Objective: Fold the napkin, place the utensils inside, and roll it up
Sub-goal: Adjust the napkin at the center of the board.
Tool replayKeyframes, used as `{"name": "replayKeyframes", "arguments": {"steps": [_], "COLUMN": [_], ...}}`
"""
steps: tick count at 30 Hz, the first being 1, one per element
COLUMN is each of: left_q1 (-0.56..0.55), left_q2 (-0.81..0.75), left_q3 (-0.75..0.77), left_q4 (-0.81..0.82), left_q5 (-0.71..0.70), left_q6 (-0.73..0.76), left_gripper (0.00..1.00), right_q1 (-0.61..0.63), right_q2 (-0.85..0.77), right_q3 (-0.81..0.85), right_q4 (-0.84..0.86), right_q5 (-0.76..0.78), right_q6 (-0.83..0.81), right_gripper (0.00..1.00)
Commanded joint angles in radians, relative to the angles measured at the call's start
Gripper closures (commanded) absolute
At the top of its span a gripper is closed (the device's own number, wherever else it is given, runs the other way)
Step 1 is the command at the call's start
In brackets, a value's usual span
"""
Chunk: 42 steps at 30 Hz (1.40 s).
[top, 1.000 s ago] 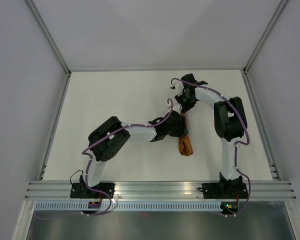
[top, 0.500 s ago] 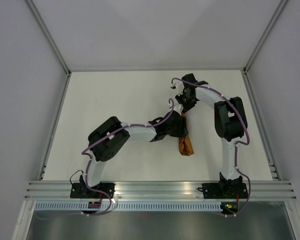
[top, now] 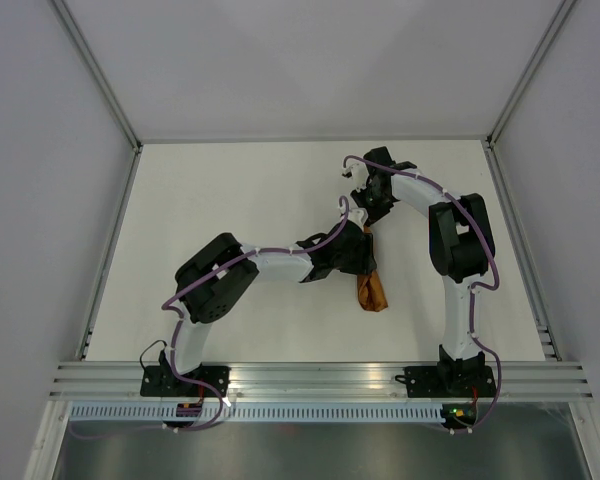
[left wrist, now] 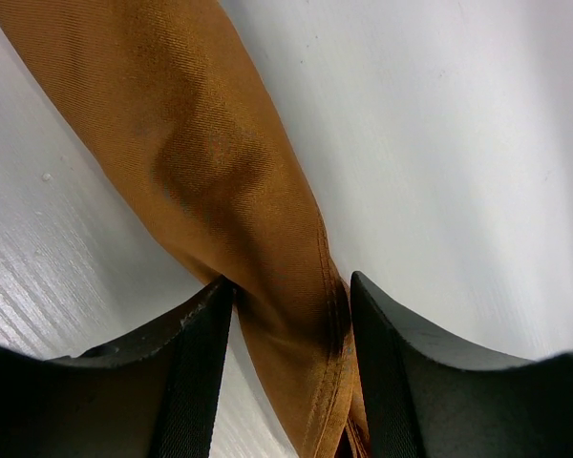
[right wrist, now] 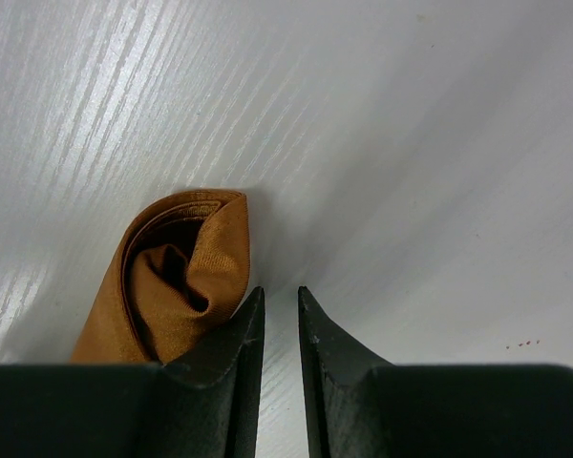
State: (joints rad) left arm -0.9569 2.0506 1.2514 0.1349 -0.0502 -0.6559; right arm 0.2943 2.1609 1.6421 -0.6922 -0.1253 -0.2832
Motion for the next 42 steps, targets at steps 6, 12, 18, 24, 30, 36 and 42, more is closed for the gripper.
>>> {"name": "replayKeyframes", "arguments": {"steps": [6,12,18,24,30,36,42], "left_q1": [-0.002,-0.003,-0.002,-0.002,-0.002,-0.002,-0.002], "left_q2": [-0.044,-0.056,-0.061,-0.092,-0.104,-0.138,-0.145], "left_q3": [0.048,0.062,0.069,0.014,0.0,-0.032,-0.046], "left_q4": [0.014,0.029,-0.044,-0.021,-0.027,-0.017,-0.011], "left_q5": [0.023,0.024,-0.025,-0.037,-0.04,-0.042,-0.046], "left_q6": [0.062,0.087,0.088,0.088,0.094,0.105,0.108], "left_gripper": [0.41,0.4,0.39,0.39,0.39,0.38,0.38], "right_q1": [-0.007,-0.011,-0.014,-0.017,-0.017,-0.021,-0.029], "right_q2": [-0.022,-0.026,-0.027,-0.045,-0.062,-0.075,-0.09], "right_q3": [-0.005,-0.004,-0.001,0.001,0.005,0.018,0.047], "right_q4": [-0.015,-0.012,-0.013,-0.02,-0.03,-0.038,-0.046], "right_q5": [0.044,0.052,0.056,0.038,0.013,0.009,0.012], "right_q6": [0.029,0.033,0.033,0.033,0.03,0.033,0.041], "right_gripper": [0.74,0.74,0.72,0.64,0.55,0.52,0.49]}}
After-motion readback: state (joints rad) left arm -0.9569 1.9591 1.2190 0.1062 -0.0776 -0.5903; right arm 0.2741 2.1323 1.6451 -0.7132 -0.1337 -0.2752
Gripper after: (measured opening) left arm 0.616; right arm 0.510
